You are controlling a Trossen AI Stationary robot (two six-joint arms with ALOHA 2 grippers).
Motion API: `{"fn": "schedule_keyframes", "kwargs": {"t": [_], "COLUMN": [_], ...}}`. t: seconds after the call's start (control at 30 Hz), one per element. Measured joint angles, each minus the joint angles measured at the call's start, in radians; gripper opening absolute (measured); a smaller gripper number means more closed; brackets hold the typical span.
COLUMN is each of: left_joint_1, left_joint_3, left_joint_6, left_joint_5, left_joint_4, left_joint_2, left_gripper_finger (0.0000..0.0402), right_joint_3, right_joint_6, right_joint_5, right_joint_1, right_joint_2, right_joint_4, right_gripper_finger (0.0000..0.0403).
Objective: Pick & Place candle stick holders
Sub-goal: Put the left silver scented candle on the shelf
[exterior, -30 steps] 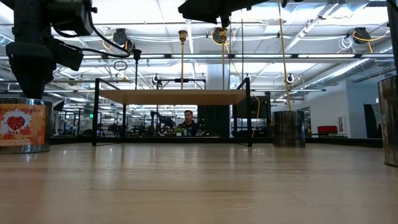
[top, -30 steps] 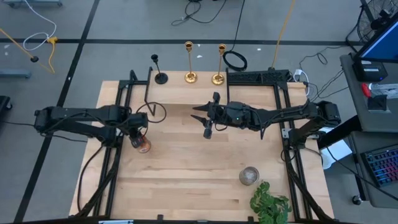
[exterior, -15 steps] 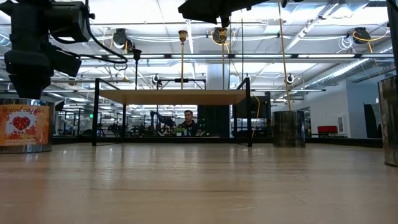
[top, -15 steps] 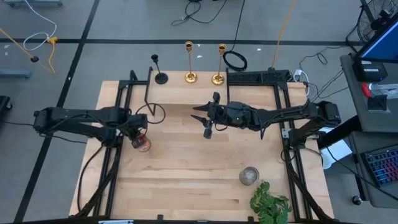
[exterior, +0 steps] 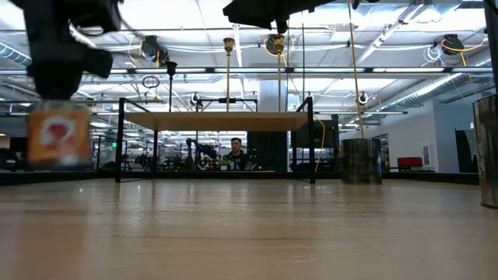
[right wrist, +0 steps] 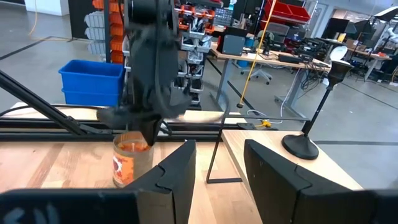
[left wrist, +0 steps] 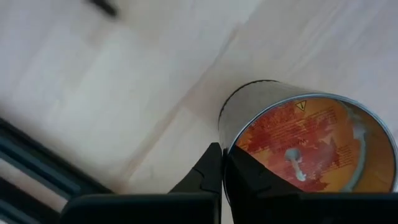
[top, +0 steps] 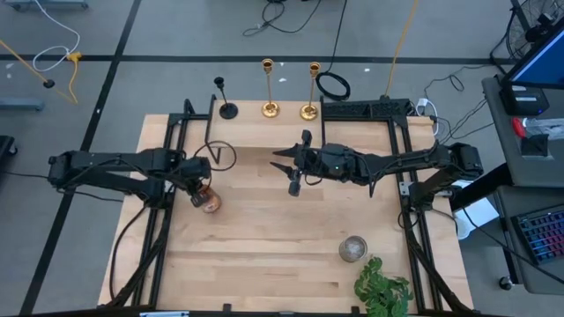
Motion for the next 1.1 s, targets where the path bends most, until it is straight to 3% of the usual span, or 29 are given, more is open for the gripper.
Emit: {"fn": "schedule_keyframes", "kwargs": {"t": [0.27,0.43,0.63,0.8,1.1], "left_joint_1": [0.000,0.030,0.149,0.289,0.513], "left_joint_3": [0.348,0.584,0.811,0.891,0.896], "left_joint_6": [0.018,0.089,0.199,0.291,0.344], "left_joint_5": [-0.143,-0.230,-0.236,-0.236,-0.182], "left_joint_4": [-0.027,-0.130,-0.229,-0.244,-0.264], "left_joint_2": [0.052,0.189,0.378,0.461,0.504], "left_gripper_finger": [0.0003,0.0003,0.0003,0.0003,0.0003], "right_joint_3": [0.000,0.000,0.000,0.000,0.000], "right_joint_6": [0.004,0.007,0.007,0.007,0.007], "right_joint_5": [0.000,0.000,0.000,0.000,0.000], "right_joint_1": [-0.001,-0.001,-0.001,-0.001,-0.001], "right_joint_2": [0.000,0.000,0.000,0.000,0.000], "right_joint_4": [-0.018,-0.018,-0.019,-0.025,-0.026], "right_gripper_finger": [0.0132,0.0132,0.0132,0.0132,0.0132]}}
